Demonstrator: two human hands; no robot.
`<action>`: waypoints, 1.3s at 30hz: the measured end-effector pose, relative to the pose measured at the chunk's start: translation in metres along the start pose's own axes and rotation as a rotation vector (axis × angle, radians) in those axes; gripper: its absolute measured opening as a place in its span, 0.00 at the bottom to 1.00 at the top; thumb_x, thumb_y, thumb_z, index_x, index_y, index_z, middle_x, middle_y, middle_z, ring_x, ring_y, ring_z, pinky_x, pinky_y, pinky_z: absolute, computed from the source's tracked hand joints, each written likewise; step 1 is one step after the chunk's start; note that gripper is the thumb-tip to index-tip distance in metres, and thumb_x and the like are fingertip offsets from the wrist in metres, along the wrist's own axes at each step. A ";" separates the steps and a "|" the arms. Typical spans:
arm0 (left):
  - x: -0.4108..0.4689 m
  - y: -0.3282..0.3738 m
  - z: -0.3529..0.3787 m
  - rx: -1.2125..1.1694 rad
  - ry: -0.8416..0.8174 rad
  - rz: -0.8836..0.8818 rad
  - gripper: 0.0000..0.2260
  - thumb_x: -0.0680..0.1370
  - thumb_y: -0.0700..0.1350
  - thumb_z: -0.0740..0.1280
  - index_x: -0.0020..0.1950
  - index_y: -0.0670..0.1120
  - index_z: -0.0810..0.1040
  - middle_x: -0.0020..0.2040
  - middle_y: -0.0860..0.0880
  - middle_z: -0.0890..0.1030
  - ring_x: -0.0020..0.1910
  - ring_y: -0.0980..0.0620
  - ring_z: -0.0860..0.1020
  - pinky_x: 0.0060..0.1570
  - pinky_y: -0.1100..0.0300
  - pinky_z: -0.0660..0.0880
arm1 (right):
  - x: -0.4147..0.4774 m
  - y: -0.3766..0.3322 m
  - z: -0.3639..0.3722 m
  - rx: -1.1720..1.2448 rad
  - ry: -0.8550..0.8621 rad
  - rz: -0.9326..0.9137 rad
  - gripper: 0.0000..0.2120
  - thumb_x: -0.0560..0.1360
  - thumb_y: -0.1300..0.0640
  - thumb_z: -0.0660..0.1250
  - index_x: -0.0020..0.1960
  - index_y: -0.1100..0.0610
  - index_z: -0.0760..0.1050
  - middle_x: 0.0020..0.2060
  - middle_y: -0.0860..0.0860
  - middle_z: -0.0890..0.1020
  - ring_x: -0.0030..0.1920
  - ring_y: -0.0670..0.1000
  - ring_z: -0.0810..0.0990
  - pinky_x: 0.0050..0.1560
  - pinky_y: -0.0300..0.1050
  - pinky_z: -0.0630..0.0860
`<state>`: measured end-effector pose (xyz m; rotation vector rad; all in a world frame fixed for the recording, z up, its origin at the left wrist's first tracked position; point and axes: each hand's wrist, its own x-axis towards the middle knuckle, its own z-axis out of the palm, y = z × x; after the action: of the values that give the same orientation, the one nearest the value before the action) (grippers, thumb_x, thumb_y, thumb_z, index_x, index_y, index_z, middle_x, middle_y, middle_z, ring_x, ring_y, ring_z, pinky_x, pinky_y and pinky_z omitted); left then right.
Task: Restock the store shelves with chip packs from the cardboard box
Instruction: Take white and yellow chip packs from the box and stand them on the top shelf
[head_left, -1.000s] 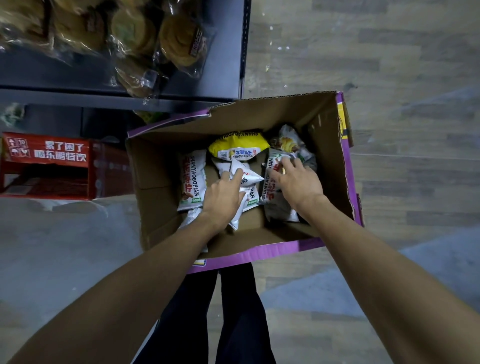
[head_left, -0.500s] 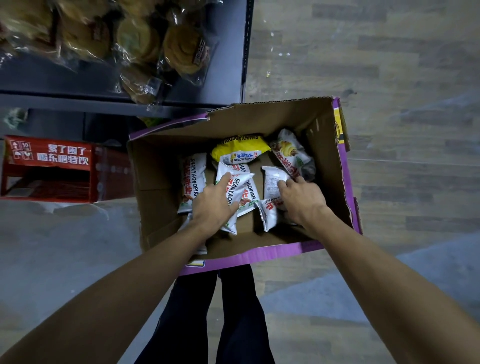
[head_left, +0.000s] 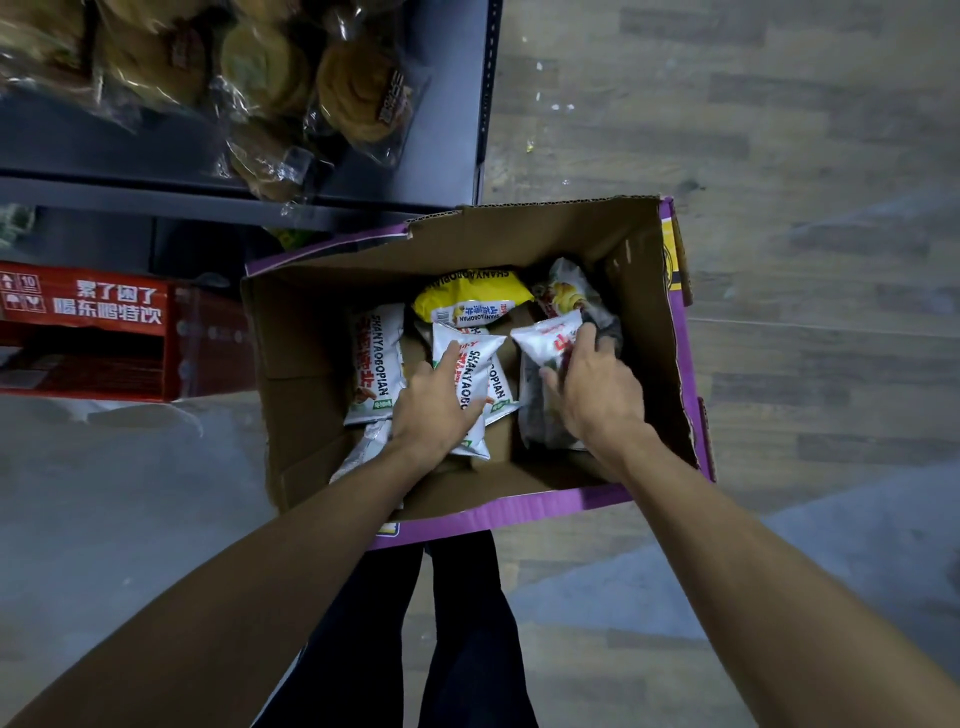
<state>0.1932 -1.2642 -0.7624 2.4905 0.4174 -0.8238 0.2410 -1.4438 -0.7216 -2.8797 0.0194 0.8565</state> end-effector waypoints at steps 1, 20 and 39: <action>0.000 0.002 0.001 -0.002 -0.024 -0.001 0.37 0.73 0.58 0.71 0.77 0.54 0.57 0.60 0.40 0.72 0.59 0.38 0.74 0.52 0.49 0.73 | -0.001 -0.002 0.004 0.029 -0.044 -0.009 0.24 0.79 0.48 0.63 0.70 0.56 0.59 0.62 0.60 0.69 0.56 0.62 0.77 0.46 0.51 0.74; 0.013 0.003 0.006 -0.061 -0.148 -0.143 0.50 0.67 0.53 0.78 0.78 0.63 0.48 0.67 0.41 0.66 0.62 0.37 0.73 0.60 0.47 0.72 | 0.004 -0.015 0.036 0.163 -0.298 0.175 0.40 0.79 0.62 0.61 0.77 0.37 0.42 0.64 0.63 0.63 0.56 0.64 0.75 0.54 0.58 0.73; -0.086 0.023 -0.121 -0.107 0.102 -0.081 0.35 0.69 0.55 0.75 0.73 0.55 0.65 0.58 0.45 0.79 0.56 0.40 0.78 0.54 0.50 0.75 | -0.064 -0.071 -0.075 0.143 -0.039 0.031 0.38 0.78 0.52 0.66 0.79 0.45 0.46 0.55 0.56 0.79 0.56 0.59 0.79 0.51 0.52 0.75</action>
<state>0.1938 -1.2312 -0.6161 2.4364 0.5861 -0.6878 0.2318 -1.3856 -0.6161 -2.7365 0.1161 0.8784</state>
